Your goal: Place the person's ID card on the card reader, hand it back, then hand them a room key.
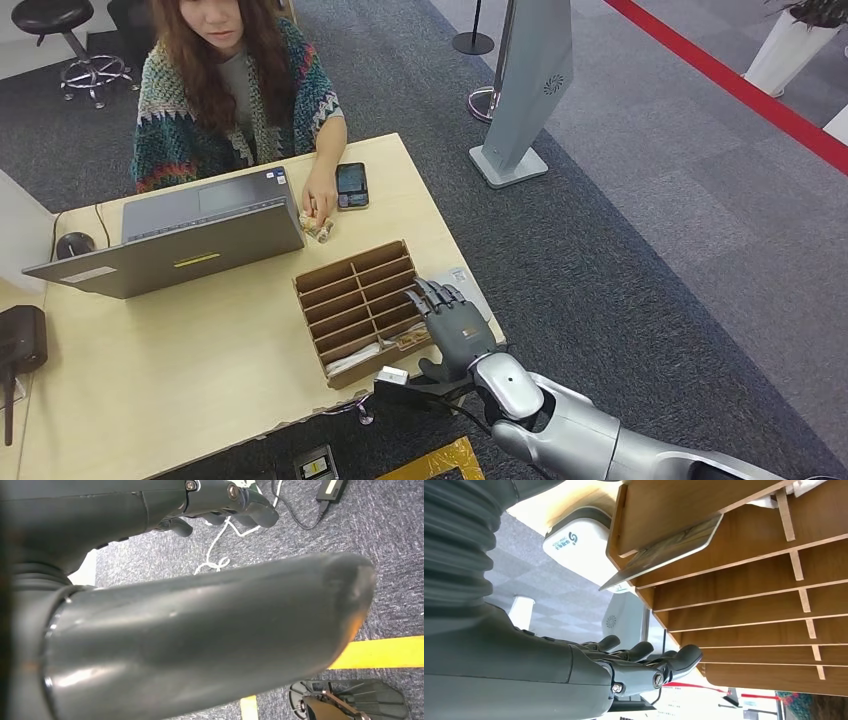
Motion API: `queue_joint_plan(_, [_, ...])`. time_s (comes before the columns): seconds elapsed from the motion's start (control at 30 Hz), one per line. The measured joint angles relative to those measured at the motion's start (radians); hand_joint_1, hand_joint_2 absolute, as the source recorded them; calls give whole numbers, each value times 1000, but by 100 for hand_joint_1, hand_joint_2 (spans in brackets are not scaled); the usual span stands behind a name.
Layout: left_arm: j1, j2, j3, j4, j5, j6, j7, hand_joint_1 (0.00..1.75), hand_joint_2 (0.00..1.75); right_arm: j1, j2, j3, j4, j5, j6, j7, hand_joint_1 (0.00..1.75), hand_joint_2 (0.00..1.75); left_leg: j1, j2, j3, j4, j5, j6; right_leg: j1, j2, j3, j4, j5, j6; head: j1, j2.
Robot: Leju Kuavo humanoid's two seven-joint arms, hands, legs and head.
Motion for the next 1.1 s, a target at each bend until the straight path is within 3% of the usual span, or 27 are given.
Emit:
queue_joint_plan(0.23, [0,0,-1,0,0,0,0,0,0,-2,5,2,0,2,0,-14,0,175,0,0,0,0,0,0,0,0,0,0,0,0,0,0])
queue_joint_plan(0.3, [0,0,-2,0,0,0,0,0,0,-3,6,2,0,-2,0,-18,13,175,0,0,0,0,0,0,0,0,0,0,0,0,0,0])
queue_joint_plan(0.4, [0,0,-4,0,0,0,0,0,0,-3,7,3,0,-7,0,-22,63,175,0,0,0,0,0,0,0,0,0,0,0,0,0,0])
queue_joint_plan(0.43, [-1,0,-5,0,0,0,0,0,0,-4,7,3,0,-8,1,-25,96,175,0,0,0,0,0,0,0,0,0,0,0,0,0,0])
queue_joint_plan(0.53, [-1,0,-7,0,0,0,0,0,0,-5,10,3,0,-12,4,-35,171,175,0,0,0,0,0,0,0,0,0,0,0,0,0,0])
queue_joint_plan(1.1, [-5,0,-16,0,3,3,3,0,0,-26,32,15,4,-72,45,-83,175,175,0,0,0,0,0,0,0,0,0,0,0,0,0,0])
